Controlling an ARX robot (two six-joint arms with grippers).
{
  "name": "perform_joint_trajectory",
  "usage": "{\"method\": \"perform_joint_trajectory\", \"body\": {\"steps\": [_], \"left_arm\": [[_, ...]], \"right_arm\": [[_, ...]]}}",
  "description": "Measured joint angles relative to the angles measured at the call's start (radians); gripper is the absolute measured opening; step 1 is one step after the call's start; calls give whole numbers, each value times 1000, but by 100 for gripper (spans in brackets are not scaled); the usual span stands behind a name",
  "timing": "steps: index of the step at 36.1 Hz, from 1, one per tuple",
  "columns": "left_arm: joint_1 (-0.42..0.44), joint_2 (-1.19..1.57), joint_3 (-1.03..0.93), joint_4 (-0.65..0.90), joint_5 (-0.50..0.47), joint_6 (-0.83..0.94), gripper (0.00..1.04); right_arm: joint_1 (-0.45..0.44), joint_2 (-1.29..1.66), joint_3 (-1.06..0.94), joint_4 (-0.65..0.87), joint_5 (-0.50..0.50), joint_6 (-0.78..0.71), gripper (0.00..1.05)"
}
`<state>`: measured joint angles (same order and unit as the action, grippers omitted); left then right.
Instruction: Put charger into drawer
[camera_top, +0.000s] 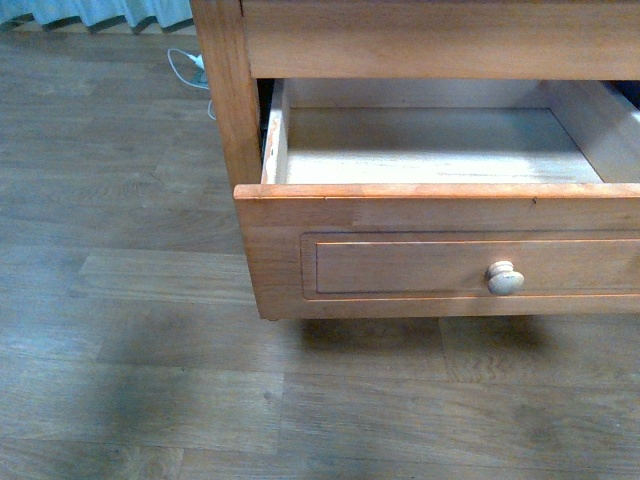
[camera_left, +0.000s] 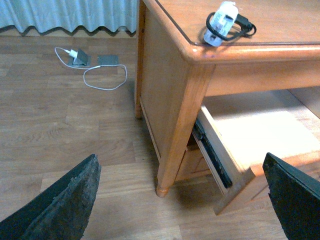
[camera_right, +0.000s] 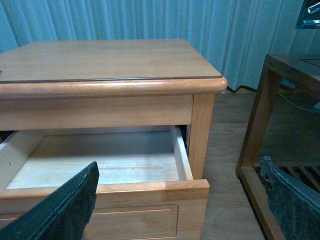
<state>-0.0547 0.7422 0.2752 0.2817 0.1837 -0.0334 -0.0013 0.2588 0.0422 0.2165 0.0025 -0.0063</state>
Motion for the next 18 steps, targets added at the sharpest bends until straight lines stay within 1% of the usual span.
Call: {"method": "perform_joint_trajectory", "body": {"steps": [4,12,18], "left_arm": [[-10,177,90,89,0,3,98],[-14,388,275,150,19,-10,98],[-34,568,468,169,26,-27,98]], "right_arm": [[0,0,0,0,0,0,96],[0,0,0,0,0,0,96],[0,0,0,0,0,0,96]]}}
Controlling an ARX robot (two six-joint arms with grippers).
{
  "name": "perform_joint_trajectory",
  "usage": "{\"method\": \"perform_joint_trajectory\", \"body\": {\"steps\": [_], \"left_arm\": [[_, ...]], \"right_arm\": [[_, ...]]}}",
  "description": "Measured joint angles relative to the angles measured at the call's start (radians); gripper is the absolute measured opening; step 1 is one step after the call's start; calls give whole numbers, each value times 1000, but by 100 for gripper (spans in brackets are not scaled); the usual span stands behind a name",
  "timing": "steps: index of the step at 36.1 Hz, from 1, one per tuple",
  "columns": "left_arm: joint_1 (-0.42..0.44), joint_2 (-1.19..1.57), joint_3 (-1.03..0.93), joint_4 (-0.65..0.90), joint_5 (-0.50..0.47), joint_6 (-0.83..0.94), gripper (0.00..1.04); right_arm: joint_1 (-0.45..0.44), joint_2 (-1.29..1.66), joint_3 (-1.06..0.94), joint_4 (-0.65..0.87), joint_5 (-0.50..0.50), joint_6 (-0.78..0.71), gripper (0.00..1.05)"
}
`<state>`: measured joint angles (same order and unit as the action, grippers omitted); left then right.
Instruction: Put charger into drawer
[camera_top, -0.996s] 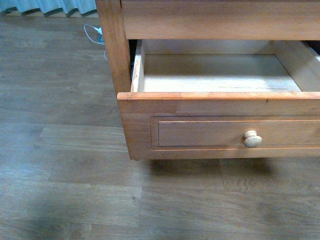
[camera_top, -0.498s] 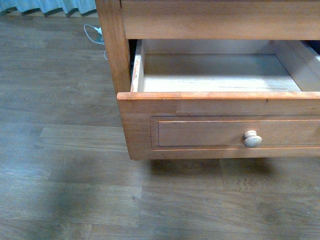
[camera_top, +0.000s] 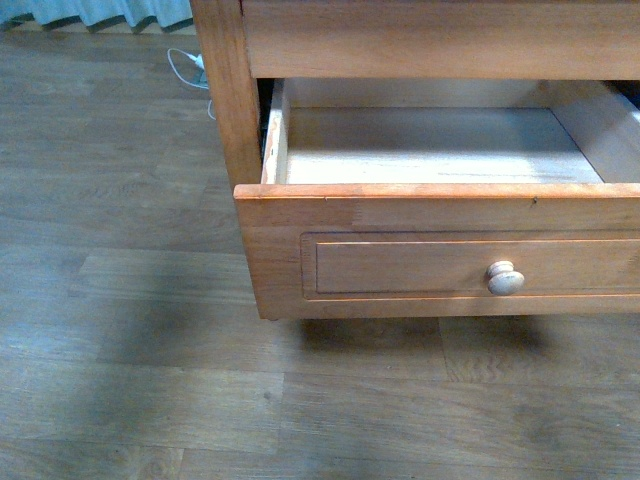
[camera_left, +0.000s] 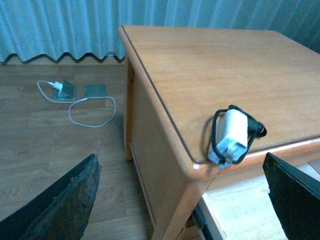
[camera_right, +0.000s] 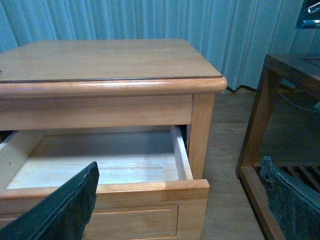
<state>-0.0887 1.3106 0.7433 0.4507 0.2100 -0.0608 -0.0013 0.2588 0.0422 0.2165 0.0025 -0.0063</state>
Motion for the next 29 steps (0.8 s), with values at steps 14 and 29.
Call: {"method": "perform_joint_trajectory", "body": {"steps": [14,29], "left_arm": [[-108,290,276,-32,9,11,98],[-185,468,428,-132,36,175,98]], "right_arm": [[0,0,0,0,0,0,96],[0,0,0,0,0,0,96]]}}
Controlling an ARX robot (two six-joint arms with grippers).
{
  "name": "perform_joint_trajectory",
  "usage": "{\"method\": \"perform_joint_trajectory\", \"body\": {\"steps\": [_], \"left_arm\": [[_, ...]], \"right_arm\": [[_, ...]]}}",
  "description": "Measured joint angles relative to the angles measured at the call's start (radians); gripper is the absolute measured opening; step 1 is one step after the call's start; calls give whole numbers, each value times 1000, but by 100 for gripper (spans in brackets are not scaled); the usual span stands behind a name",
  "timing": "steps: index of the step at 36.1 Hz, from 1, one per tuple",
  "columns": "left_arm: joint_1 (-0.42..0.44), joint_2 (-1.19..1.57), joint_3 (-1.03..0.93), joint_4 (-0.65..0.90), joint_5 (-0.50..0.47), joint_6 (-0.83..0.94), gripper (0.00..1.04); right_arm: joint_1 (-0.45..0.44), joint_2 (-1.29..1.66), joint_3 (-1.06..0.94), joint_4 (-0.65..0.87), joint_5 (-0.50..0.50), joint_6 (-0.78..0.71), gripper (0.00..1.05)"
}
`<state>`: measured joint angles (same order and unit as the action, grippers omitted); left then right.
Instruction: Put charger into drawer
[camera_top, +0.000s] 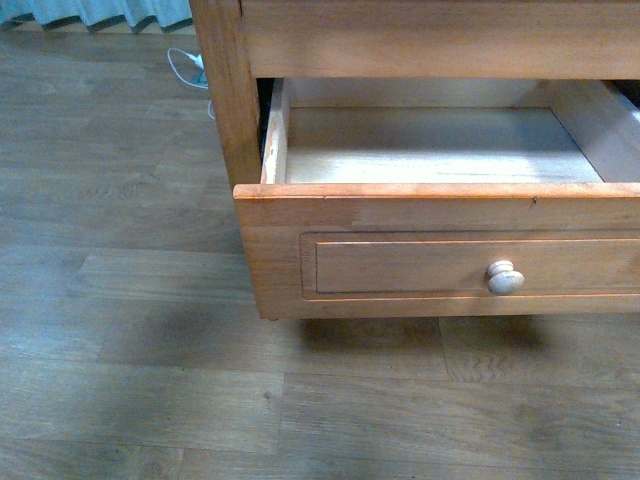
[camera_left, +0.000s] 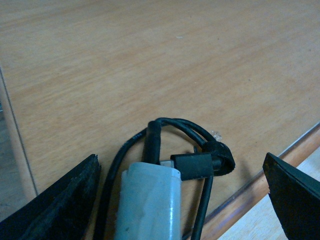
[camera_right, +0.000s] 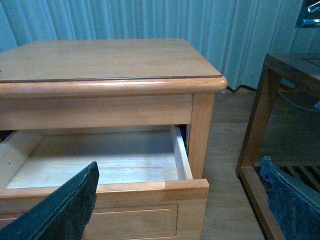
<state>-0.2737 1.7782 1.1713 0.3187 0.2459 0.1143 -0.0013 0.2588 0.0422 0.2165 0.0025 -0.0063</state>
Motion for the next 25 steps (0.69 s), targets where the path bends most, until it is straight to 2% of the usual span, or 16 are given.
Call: {"method": "perform_joint_trajectory", "body": {"steps": [3,15,20,25], "left_arm": [[-8,14,10,-21,-11,24,95],[-11,20,13,-13,-33,45,52],[-13,-10,-21,17,24,37,29],[-27,-60,-64,46,82,16,26]], "right_arm": [[0,0,0,0,0,0,96],[0,0,0,0,0,0,96],[0,0,0,0,0,0,96],[0,0,0,0,0,0,96]]}}
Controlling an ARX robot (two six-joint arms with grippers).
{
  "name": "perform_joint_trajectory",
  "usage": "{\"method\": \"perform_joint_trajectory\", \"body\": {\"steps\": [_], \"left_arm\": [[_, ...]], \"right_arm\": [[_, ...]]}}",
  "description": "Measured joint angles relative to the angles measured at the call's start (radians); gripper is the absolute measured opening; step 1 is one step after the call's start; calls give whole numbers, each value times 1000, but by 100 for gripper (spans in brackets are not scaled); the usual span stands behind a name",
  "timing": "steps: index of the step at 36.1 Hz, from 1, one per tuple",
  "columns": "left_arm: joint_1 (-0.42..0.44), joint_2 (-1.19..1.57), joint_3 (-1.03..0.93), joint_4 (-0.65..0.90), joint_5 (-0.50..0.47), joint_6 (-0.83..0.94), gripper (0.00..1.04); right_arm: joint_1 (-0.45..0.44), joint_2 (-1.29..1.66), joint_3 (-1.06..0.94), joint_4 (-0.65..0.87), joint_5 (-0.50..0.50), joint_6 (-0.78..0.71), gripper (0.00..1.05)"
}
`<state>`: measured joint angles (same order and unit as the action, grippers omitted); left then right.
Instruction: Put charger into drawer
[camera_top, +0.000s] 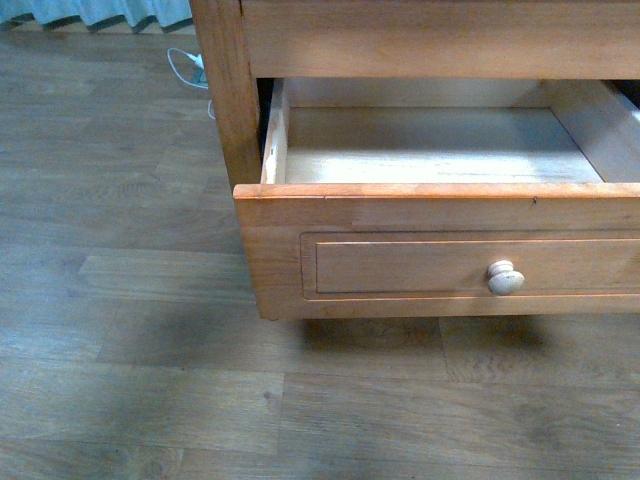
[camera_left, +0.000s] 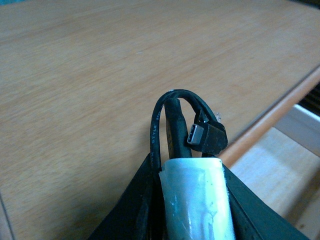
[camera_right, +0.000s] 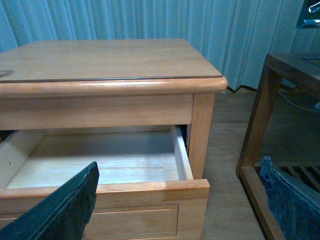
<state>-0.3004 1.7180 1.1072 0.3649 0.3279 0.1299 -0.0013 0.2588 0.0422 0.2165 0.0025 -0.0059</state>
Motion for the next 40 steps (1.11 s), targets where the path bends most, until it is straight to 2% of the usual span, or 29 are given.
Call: {"method": "perform_joint_trajectory", "body": {"steps": [8,16,25,33,40], "left_arm": [[-62,-103,-69,2,113,2,25],[-146,-103,-124,21,132,26,25],[-185,-4,-124,21,45,48,25],[-188,112,-101,64,-101,51,25],[-188,132,-90,75,-172,72,54]], "right_arm": [[0,0,0,0,0,0,96],[0,0,0,0,0,0,96],[0,0,0,0,0,0,96],[0,0,0,0,0,0,96],[0,0,0,0,0,0,96]]}}
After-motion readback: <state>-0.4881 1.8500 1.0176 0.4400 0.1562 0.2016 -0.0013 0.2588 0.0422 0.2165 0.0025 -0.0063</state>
